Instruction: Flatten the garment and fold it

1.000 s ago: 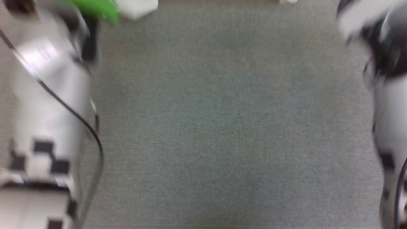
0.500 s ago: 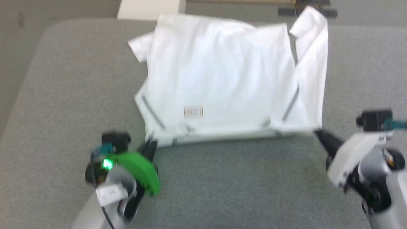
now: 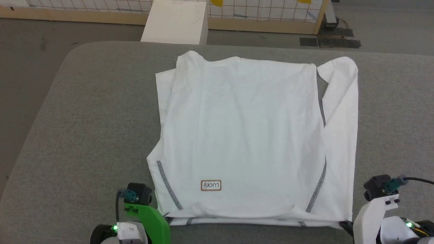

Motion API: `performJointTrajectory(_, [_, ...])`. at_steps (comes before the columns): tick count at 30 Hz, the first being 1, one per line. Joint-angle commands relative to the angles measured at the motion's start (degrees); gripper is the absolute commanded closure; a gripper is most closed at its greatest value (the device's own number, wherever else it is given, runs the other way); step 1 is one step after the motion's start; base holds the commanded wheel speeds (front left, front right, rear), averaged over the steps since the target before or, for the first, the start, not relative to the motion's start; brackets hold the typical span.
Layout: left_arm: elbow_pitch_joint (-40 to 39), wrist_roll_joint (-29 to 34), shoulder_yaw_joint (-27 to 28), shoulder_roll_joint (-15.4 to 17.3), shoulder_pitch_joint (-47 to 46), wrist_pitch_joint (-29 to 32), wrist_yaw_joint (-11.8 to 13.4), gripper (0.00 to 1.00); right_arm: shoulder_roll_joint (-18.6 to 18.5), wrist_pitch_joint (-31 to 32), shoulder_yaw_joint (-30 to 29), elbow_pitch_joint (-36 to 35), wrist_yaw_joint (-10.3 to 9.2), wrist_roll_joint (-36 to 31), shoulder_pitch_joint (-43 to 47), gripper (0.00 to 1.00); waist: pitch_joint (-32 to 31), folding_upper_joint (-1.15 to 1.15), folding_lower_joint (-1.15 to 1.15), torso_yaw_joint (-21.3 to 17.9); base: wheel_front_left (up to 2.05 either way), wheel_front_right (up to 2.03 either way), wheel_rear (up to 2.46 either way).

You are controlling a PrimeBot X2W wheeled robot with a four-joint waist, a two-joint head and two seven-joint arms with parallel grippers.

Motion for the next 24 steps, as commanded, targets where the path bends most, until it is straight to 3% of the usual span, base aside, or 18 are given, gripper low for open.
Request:
performJointTrajectory(1, [0.3, -0.6, 0.4, 2.2, 1.9, 1.6, 1.6, 1.00, -0.7, 2.1, -1.1, -0.6, -0.14, -1.6, 1.3, 1.00, 0.1, 0.00, 0.01, 0.0, 0.00, 0.00, 0.00])
performJointTrajectory(4, [-0.3, -1.3, 0.2, 2.7, 3.0, 4.5, 2.5, 1.00, 0.1, 4.8, -1.1, -1.6, -0.14, -2.9, 2.4, 1.00, 0.4, 0.00, 0.01, -0.1, 0.00, 0.00, 0.00])
performJointTrajectory(8, [-1.0, -2.4, 1.1, 2.4, 3.3, 4.5, 3.2, 1.00, 1.8, 4.1, -0.8, -1.7, -0.14, -4.0, 2.3, 1.00, 0.9, 0.00, 0.01, -0.2, 0.00, 0.00, 0.00])
performJointTrajectory(9, [-0.9, -3.0, 1.6, 2.1, 3.4, 4.2, 3.5, 0.66, 2.2, 3.6, -0.6, -1.3, -0.14, -4.2, 2.1, 1.00, 0.9, 0.00, 0.01, -0.2, 0.00, 0.00, 0.00])
performJointTrajectory(10, [-0.8, -3.4, 1.9, 1.9, 3.4, 4.2, 3.6, 0.00, 2.3, 2.9, -0.5, -1.1, -0.14, -4.5, 1.9, 1.00, 0.9, 0.00, 0.01, -0.3, 0.00, 0.00, 0.00])
performJointTrajectory(11, [-0.8, -4.1, 2.5, 1.7, 3.5, 4.0, 3.9, 0.00, 2.5, 1.3, -0.5, -0.9, -0.14, -4.7, 1.5, 1.00, 0.9, 0.00, 0.01, -0.3, 0.00, 0.00, 0.00])
performJointTrajectory(12, [-0.9, -4.6, 3.1, 1.6, 3.5, 3.9, 4.1, 0.00, 2.7, 0.3, -0.5, -0.5, -0.14, -4.7, 1.3, 0.70, 0.9, 0.00, 0.01, -0.4, 0.00, 0.00, 0.00])
performJointTrajectory(13, [-1.3, -5.1, 3.6, 1.7, 3.5, 4.0, 4.3, 0.00, 2.5, -0.6, -0.2, -0.3, -0.14, -4.9, 1.0, 0.00, 0.9, 0.00, 0.01, -0.4, 0.00, 0.00, 0.00])
performJointTrajectory(21, [-9.0, -10.1, 9.5, 4.0, 5.5, 5.3, 6.3, 0.00, 3.3, -5.3, -3.3, -3.4, -0.14, -1.4, -0.2, 0.00, 0.0, 0.00, 0.01, -1.0, 0.00, 0.00, 0.00])
performJointTrajectory(22, [-13.3, -11.6, 13.7, 4.2, 5.7, 1.2, 6.3, 0.00, 4.3, -6.8, -6.4, -5.9, -0.14, 0.5, -1.3, 0.00, -0.1, 0.00, 0.01, -1.3, 0.00, 0.00, 0.00])
performJointTrajectory(24, [-15.9, -10.5, 16.6, 4.3, 5.1, -4.7, 6.2, 0.00, 5.5, -8.3, -9.0, -7.4, -0.14, 1.3, -2.7, 0.00, 0.1, 0.00, 0.01, -1.6, 0.00, 0.00, 0.00])
